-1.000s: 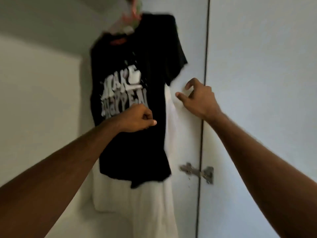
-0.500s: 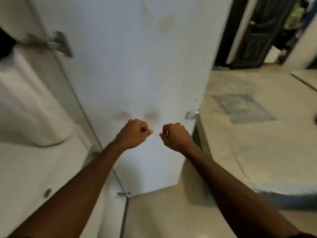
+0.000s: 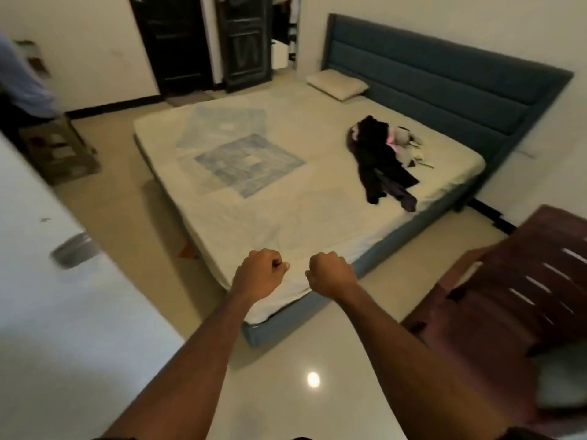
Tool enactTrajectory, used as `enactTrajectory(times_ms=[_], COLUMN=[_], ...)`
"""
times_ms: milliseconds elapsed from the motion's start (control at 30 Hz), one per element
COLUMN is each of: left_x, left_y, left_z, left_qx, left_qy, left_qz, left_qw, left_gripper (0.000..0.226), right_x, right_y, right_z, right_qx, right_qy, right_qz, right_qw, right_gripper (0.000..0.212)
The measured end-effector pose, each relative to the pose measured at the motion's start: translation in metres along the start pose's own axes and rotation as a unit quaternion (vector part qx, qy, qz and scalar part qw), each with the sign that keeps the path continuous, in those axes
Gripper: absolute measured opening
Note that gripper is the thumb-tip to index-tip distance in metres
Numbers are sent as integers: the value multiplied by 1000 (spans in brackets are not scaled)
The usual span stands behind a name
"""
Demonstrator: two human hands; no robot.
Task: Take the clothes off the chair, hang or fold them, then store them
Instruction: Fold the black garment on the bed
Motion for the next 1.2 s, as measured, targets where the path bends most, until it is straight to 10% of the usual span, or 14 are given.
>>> enactTrajectory(times_ms=[467,1200], left_x=[160,289], left_y=[95,228], left_z=[271,711], left_qx=[-90,-150], left_qy=[187,179], left_qz=[14,-26], left_qw=[978,972], left_gripper=[32,31], right_x=[201,439], right_y=[-91,-159], right_z=[161,542], right_qx=[76,92], right_qy=[182,218], right_qz=[50,100], right_qw=[979,967], right_gripper=[25,22])
Point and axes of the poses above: each hand's wrist, its own z-axis towards the middle knuckle, its own y-axis out of the palm, x = y × z, the point moved 1 cm from there along z, towards the middle knuckle, and after that the axes turned 2 degrees about -z, right-handed, at the moved point
